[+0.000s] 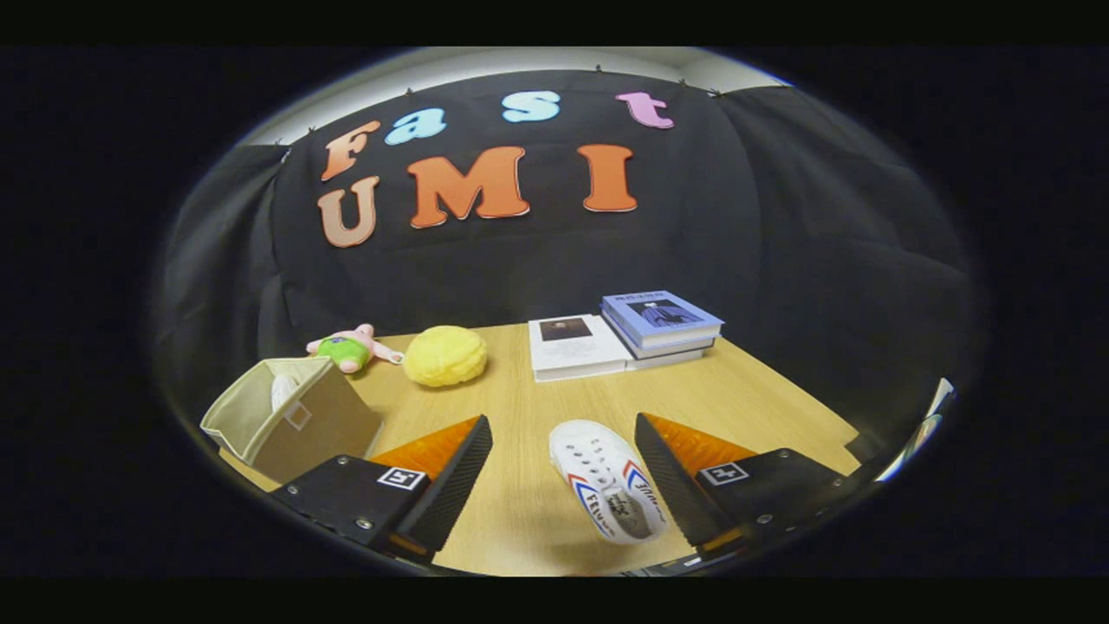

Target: Open the storage box then place both shoes into the box .Put the left shoe in first, then the right shoe, with the right side of both shoes facing outward in a uniform manner.

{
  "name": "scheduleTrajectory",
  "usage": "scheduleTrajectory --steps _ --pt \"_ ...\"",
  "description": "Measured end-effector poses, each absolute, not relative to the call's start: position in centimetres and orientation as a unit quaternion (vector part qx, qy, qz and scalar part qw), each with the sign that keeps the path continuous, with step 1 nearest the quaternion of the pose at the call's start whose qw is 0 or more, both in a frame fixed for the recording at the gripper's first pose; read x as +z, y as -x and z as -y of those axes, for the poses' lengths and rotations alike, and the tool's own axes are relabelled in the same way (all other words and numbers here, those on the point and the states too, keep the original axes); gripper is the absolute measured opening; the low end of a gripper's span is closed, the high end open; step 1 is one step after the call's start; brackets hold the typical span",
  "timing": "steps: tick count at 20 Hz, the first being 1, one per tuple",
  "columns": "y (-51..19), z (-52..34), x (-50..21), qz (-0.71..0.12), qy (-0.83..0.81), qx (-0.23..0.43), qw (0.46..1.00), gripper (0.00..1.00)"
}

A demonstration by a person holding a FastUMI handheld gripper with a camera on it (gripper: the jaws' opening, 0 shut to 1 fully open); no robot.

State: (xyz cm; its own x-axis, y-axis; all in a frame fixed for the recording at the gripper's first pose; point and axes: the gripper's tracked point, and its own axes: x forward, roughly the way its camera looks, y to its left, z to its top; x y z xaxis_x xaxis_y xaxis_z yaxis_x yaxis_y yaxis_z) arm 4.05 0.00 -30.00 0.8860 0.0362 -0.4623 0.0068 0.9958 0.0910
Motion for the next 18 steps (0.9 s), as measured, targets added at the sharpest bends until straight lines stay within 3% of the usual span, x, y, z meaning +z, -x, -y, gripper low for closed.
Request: scheduleTrajectory --steps 8,13,18 --pt "-3.3 4.1 -37.1 -0.299 -0.043 0.0 0.953 0.94" --pt "-2.2 4.0 -40.3 -0.333 -0.046 0.022 0.942 0.78" --pt "-2.4 4.1 -41.7 -0.346 -0.056 0.023 0.936 0.68"
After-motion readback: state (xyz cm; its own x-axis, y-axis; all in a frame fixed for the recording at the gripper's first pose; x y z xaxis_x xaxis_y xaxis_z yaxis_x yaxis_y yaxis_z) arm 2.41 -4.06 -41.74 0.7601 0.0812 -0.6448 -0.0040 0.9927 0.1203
